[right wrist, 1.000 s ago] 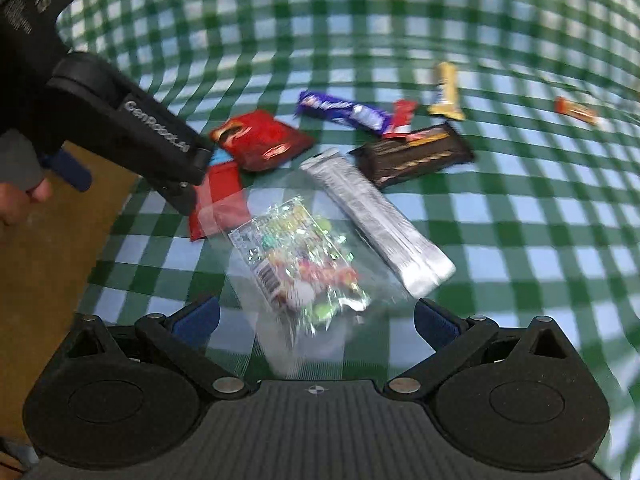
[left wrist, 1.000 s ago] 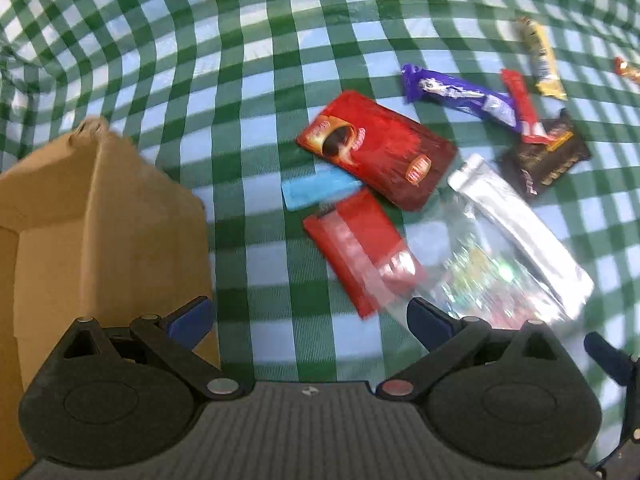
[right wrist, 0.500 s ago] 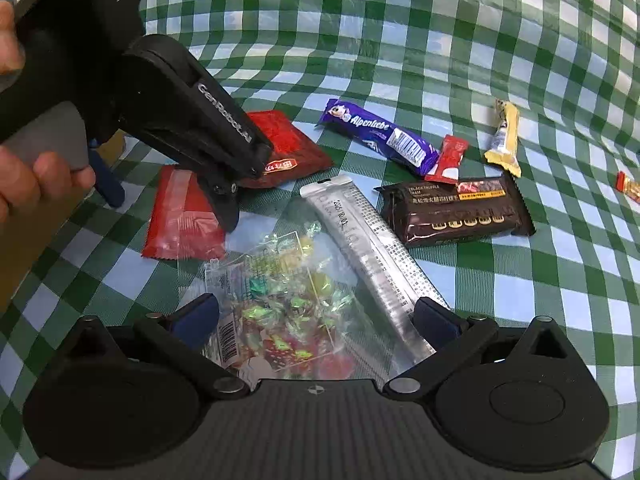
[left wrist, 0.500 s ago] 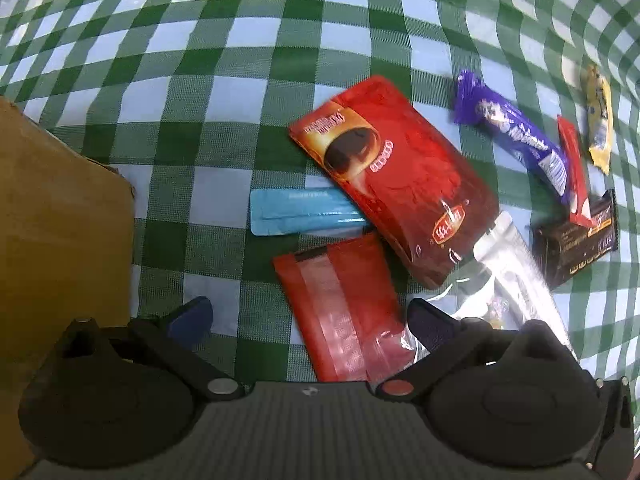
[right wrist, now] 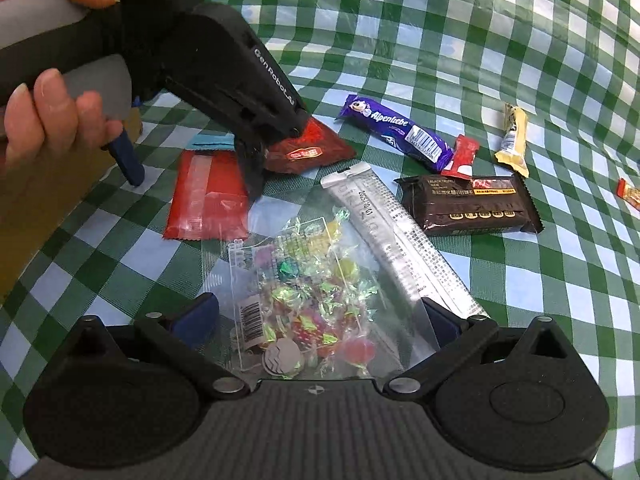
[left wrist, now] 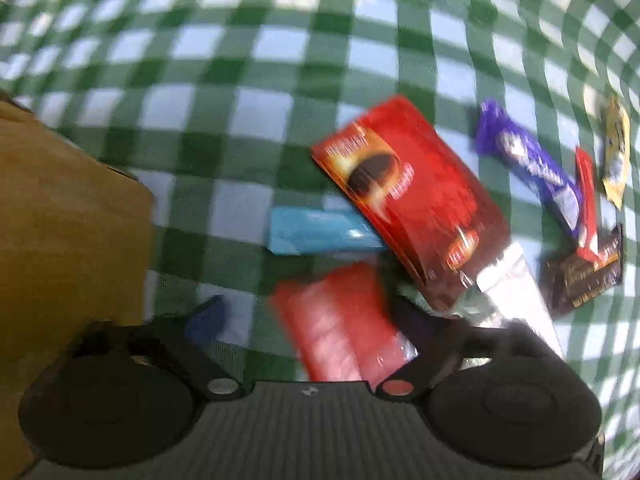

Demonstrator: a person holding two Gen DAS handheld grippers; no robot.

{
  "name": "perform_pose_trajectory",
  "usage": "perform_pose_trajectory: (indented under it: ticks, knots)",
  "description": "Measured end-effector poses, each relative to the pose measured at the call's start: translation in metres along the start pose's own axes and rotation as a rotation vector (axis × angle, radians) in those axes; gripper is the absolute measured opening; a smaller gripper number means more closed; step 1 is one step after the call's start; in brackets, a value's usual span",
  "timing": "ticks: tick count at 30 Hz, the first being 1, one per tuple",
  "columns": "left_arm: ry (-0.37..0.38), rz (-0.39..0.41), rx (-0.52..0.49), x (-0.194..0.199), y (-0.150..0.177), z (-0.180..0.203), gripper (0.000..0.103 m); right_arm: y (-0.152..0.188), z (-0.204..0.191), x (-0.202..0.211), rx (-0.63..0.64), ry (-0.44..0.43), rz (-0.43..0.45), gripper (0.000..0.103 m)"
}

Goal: Organize snacks
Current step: 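Grasp the clear candy bag with the right gripper while the left grasps the small red packet, then carry the candy bag with the right gripper while the left carries the red packet into the box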

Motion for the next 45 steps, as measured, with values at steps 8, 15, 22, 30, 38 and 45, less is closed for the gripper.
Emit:
perform_pose_trajectory:
  ticks: [8, 15, 22, 30, 38, 45]
  knots:
    - [0.096, 0.048, -0.046, 0.030, 0.020, -0.018, 0.005, 0.009, -0.010, 0.025, -0.072, 0.048, 0.011, 0.042]
    - [0.231, 0.084, -0.072, 0.073, 0.057, -0.044, 0.000, 0.013, -0.014, 0.070, -0.142, 0.130, 0.063, 0.026]
    - [0.358, 0.141, -0.093, 0.132, 0.075, -0.045, 0.000, 0.007, -0.015, 0.133, -0.225, 0.234, 0.134, 0.021]
    - [0.406, 0.221, -0.084, 0.204, 0.093, -0.082, 0.000, 0.001, -0.034, 0.182, -0.245, 0.284, 0.148, 0.021]
    - [0.385, 0.326, -0.060, 0.264, 0.118, -0.171, 0.000, -0.026, -0.085, 0.238, -0.209, 0.234, 0.248, 0.021]
    - [0.319, 0.376, -0.021, 0.277, 0.141, -0.259, 0.000, -0.056, -0.144, 0.259, -0.201, 0.118, 0.308, 0.021]
Point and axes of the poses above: each gripper's, at about its wrist camera, not at the fingertips, and x roughly against the way its jaws point, z to its right, y to its underside, the point moved 3 cm from there along -x, roughly the way its jaws point, and after that the axes turned 5 degrees about x, right-handed, at the moved point
